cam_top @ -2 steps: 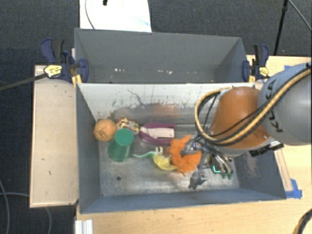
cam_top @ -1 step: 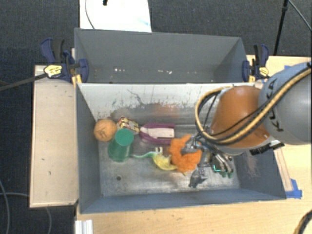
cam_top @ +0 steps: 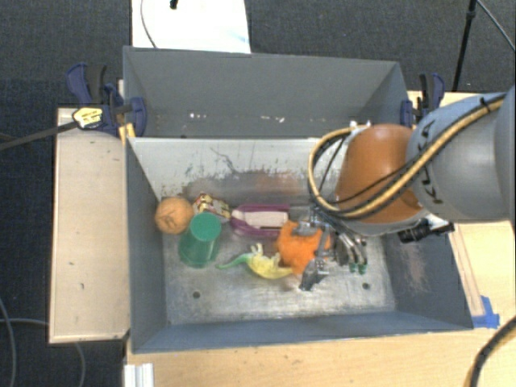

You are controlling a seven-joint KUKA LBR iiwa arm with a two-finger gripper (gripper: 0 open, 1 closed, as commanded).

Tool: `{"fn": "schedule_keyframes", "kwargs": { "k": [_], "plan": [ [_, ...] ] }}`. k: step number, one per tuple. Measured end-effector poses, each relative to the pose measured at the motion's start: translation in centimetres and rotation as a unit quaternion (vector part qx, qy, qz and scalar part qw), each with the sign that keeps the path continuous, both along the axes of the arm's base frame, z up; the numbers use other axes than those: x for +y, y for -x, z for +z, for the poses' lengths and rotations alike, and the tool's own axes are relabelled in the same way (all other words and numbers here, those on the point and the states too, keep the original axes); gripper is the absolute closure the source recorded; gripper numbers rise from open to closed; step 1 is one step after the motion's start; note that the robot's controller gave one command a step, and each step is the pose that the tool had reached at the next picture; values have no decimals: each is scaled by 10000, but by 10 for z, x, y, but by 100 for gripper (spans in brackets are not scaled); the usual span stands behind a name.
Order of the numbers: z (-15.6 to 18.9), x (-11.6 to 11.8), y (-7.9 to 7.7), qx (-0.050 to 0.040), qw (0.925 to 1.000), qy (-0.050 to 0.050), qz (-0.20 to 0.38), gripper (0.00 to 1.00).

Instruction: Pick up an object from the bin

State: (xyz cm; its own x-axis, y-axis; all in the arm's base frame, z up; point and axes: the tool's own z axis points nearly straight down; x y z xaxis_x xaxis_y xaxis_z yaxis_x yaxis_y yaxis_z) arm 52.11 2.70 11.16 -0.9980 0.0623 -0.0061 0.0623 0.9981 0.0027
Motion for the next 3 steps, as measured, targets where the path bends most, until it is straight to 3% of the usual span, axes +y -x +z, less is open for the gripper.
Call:
{"fn": "schedule_keyframes", "kwargs": {
  "k": [1,2,3],
  "plan": [
    [-20,93,-65,84,9992,18,395,100],
    [-20,94,-65,79,9992,15,396,100],
    [23,91,-63,66,9993,14,378,100]
  ]
}}
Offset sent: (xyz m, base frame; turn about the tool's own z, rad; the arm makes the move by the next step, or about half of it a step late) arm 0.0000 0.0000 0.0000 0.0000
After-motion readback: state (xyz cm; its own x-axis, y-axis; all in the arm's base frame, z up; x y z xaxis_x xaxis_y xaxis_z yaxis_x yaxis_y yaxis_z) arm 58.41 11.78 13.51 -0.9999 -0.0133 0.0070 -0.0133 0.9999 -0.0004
